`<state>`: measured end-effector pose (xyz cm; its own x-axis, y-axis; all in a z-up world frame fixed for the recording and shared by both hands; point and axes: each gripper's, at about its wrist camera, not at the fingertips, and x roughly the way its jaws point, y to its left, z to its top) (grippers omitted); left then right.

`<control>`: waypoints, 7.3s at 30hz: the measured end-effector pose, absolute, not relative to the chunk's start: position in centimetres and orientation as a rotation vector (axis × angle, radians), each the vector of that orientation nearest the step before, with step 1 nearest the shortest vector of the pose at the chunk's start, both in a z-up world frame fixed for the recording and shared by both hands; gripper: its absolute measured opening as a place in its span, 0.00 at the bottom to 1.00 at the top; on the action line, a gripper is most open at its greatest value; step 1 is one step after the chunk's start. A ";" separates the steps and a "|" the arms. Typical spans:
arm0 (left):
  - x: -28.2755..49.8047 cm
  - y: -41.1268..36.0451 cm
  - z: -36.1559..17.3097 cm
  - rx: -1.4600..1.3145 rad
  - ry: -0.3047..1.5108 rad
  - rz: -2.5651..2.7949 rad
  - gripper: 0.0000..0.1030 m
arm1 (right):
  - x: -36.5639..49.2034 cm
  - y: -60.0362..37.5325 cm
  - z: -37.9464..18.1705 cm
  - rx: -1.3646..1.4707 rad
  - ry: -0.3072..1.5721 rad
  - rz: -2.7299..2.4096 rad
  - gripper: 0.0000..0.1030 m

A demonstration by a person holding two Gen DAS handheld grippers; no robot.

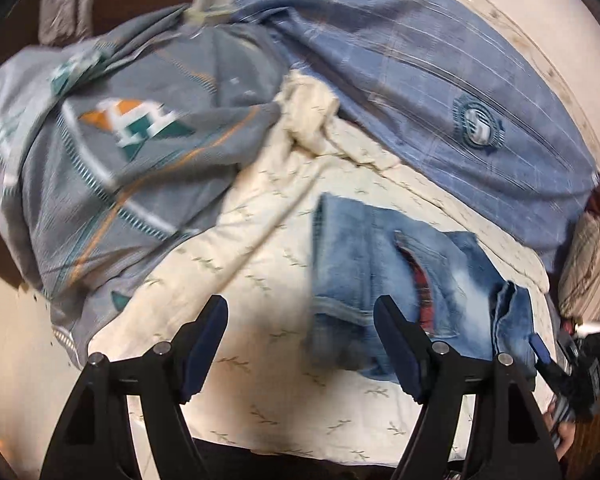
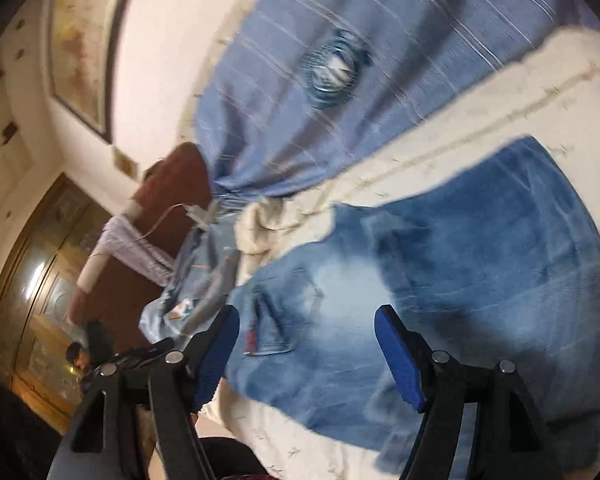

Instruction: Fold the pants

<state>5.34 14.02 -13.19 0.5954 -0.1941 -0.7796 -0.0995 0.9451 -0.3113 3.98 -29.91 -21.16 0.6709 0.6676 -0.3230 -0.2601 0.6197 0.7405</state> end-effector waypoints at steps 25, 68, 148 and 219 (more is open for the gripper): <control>11.6 7.6 -21.3 -0.474 1.076 -0.230 0.50 | 4.9 -25.0 -22.7 0.617 0.741 0.671 0.71; 5.6 -13.2 -9.5 0.077 0.773 -0.514 0.18 | 2.4 -38.8 -23.1 0.965 0.538 0.344 0.71; 13.6 -9.5 -17.4 -0.141 1.185 -0.517 0.84 | 2.9 -45.6 -23.8 1.022 0.885 0.251 0.73; 13.4 -14.4 -17.9 -0.138 1.088 -0.542 0.48 | 6.7 -39.9 -26.0 0.772 0.825 0.306 0.50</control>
<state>13.39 -14.43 -17.93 0.3490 -0.4826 -0.8033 0.3500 0.8623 -0.3660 6.65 -39.91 -25.99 0.6550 0.5248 -0.5437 0.0430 0.6925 0.7201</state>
